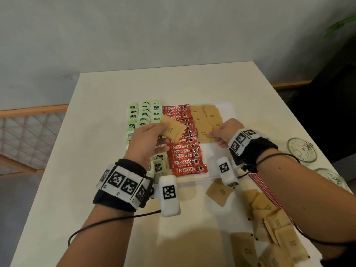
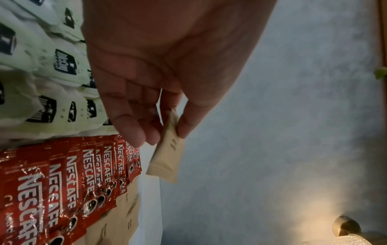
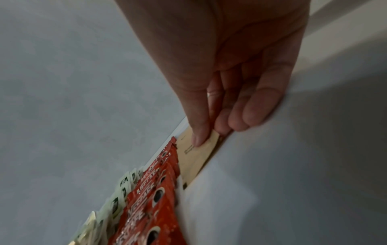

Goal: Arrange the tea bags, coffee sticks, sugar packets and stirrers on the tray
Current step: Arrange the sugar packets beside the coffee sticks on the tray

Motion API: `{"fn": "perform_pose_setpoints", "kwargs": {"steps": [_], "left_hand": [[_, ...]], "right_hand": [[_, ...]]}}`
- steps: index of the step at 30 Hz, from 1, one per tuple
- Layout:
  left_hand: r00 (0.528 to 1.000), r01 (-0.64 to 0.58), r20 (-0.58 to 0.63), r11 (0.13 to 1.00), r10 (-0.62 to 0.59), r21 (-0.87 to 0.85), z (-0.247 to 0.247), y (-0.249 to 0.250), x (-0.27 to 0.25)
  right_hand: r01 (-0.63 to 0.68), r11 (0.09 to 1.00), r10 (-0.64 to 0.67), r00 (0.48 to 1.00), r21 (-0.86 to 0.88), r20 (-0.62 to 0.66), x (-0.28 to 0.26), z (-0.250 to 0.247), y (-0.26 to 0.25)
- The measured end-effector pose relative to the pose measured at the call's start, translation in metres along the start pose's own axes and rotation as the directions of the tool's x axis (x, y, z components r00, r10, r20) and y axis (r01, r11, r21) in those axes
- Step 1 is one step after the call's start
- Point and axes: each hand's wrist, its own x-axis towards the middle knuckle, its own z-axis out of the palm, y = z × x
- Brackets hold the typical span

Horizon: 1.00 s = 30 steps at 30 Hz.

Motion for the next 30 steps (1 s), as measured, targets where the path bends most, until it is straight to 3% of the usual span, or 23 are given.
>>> {"fn": "perform_pose_setpoints", "kwargs": {"steps": [5,9,13,16,19,23,25,26,28,30], "left_hand": [[1.000,0.016,0.024,1.000,-0.015,-0.019,0.003,-0.001,0.000],[0.998,0.016,0.066,0.999,-0.013,-0.040,0.010,-0.003,-0.001],[0.996,0.028,0.087,0.995,-0.019,-0.100,0.037,0.001,-0.005],[0.997,-0.034,0.068,0.999,0.033,0.009,0.063,0.003,-0.001],[0.988,-0.141,0.076,0.985,0.134,0.096,0.086,0.008,0.002],[0.961,-0.259,0.160,0.935,0.225,0.241,0.103,0.015,0.011],[0.936,-0.351,0.196,0.832,0.294,0.430,0.104,0.018,0.021],[0.920,-0.390,0.211,0.727,0.330,0.565,0.103,0.018,0.028],[0.885,-0.402,0.230,0.416,0.404,0.816,0.100,0.014,0.039],[0.859,-0.372,0.274,0.160,0.432,0.914,0.098,0.010,0.048]], "right_hand": [[0.019,1.000,-0.019,1.000,0.014,-0.010,0.001,-0.002,0.003],[0.178,0.983,-0.181,0.981,-0.046,-0.072,-0.009,-0.018,0.008],[0.262,0.957,-0.280,0.948,0.127,0.151,-0.034,-0.031,0.004],[0.241,0.917,-0.329,0.907,0.319,0.262,-0.050,-0.033,-0.007],[0.223,0.857,-0.341,0.921,0.464,0.188,-0.054,-0.036,-0.014],[0.290,0.819,-0.378,0.922,0.494,0.085,-0.050,-0.048,-0.017],[0.358,0.834,-0.395,0.919,0.421,0.001,-0.041,-0.056,-0.014],[0.380,0.858,-0.389,0.920,0.344,-0.044,-0.035,-0.059,-0.011],[0.360,0.918,-0.351,0.933,0.167,-0.082,-0.020,-0.062,-0.001],[0.289,0.957,-0.289,0.957,-0.013,-0.038,-0.008,-0.061,0.008]]}}
